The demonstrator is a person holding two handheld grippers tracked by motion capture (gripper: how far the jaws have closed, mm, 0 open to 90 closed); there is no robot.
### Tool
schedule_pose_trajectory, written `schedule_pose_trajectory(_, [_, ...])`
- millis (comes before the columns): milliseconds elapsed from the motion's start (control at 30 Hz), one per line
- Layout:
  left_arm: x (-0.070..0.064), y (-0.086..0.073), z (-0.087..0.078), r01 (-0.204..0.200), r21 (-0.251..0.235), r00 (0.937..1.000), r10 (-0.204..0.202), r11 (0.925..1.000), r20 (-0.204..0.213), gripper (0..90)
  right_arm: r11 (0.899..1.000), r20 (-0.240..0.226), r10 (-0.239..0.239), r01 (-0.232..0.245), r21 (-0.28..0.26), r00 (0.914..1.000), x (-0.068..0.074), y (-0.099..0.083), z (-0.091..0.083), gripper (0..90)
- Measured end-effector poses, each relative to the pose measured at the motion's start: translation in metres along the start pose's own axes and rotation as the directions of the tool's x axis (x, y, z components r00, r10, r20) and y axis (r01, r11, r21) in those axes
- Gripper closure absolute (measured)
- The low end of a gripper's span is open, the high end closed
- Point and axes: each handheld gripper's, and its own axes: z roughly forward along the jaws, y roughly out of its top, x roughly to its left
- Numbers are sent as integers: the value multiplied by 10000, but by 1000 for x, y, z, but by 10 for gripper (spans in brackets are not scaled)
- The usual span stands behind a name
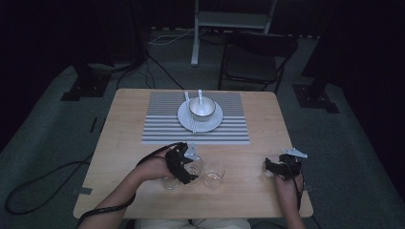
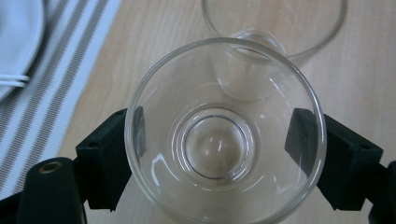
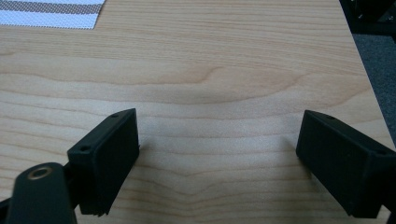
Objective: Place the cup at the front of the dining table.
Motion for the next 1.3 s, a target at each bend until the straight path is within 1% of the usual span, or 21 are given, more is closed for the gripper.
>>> schedule_pose_trajectory(33, [1,1,0,-86,10,10000,86,10000,-22,183,10000,0,0,0,0,10000,0,0,0,126])
schedule_pose_trajectory(67, [2,2,0,-23,-35,10000,23,10000,-62,184,10000,1,-2,2,1,10000,0,0,0,126])
schedule_pose_trajectory(167, [6,5,0,-97,-77,10000,97,9999,-4,184,10000,0,-1,1,0,10000,0,0,0,126])
schedule_pose_trajectory(267, [7,6,1,-79,-65,9999,78,9999,-101,184,10000,2,-1,1,1,10000,0,0,0,126])
schedule_pose_trajectory(300, [10,7,2,-32,-16,9998,32,10000,-221,184,10000,5,-3,3,3,10000,0,0,0,126])
schedule_pose_trajectory(433, [15,6,3,73,8,9997,-72,10000,-239,184,10000,2,-2,2,2,10000,0,0,0,126])
schedule_pose_trajectory(533, [19,4,4,197,23,9990,-196,9998,-395,184,10000,1,0,0,2,10000,0,0,0,126])
schedule_pose_trajectory(600, [20,4,4,116,103,9993,-112,9999,-356,184,10000,1,1,-1,1,10000,0,0,0,126])
schedule_pose_trajectory(633, [21,3,4,188,39,9989,-186,9998,-420,184,10000,1,1,-1,1,10000,0,0,0,126])
schedule_pose_trajectory(700, [23,3,4,132,101,9986,-127,9999,-509,184,10000,2,0,0,1,10000,0,0,0,126])
schedule_pose_trajectory(733, [25,3,4,228,59,9976,-224,9997,-651,184,10000,2,0,0,2,10000,0,0,0,126])
schedule_pose_trajectory(800, [28,2,3,303,7,9968,-302,9995,-739,184,10000,2,-1,1,3,10000,0,0,0,126])
schedule_pose_trajectory(833, [31,2,3,426,-23,9965,-427,9991,-715,184,10000,2,-1,1,2,10000,0,0,0,126])
schedule_pose_trajectory(900, [33,1,2,495,-67,9960,-499,9988,-743,184,10000,2,-2,2,1,10000,0,0,0,126])
schedule_pose_trajectory(933, [35,0,2,570,-71,9947,-574,9983,-853,184,10000,2,-1,1,1,10000,0,0,0,126])
schedule_pose_trajectory(1033, [38,-1,2,625,-38,9940,-626,9980,-902,184,10000,5,-4,4,4,10000,0,0,0,126])
schedule_pose_trajectory(1067, [42,-3,2,815,10,9926,-811,9967,-901,184,10000,4,-4,4,2,10000,0,0,0,126])
schedule_pose_trajectory(1100, [42,-3,2,815,10,9926,-811,9967,-901,184,10000,4,-4,4,2,10000,0,0,0,126])
schedule_pose_trajectory(1133, [44,-4,2,928,6,9903,-922,9957,-1042,184,10000,3,-5,5,2,10000,0,0,0,126])
schedule_pose_trajectory(1267, [53,-10,-3,1164,-32,9864,-1160,9932,-1160,184,10000,4,-2,2,2,10000,0,0,0,126])
schedule_pose_trajectory(1300, [53,-10,-3,1164,-32,9864,-1160,9932,-1160,184,10000,4,-2,2,2,10000,0,0,0,126])
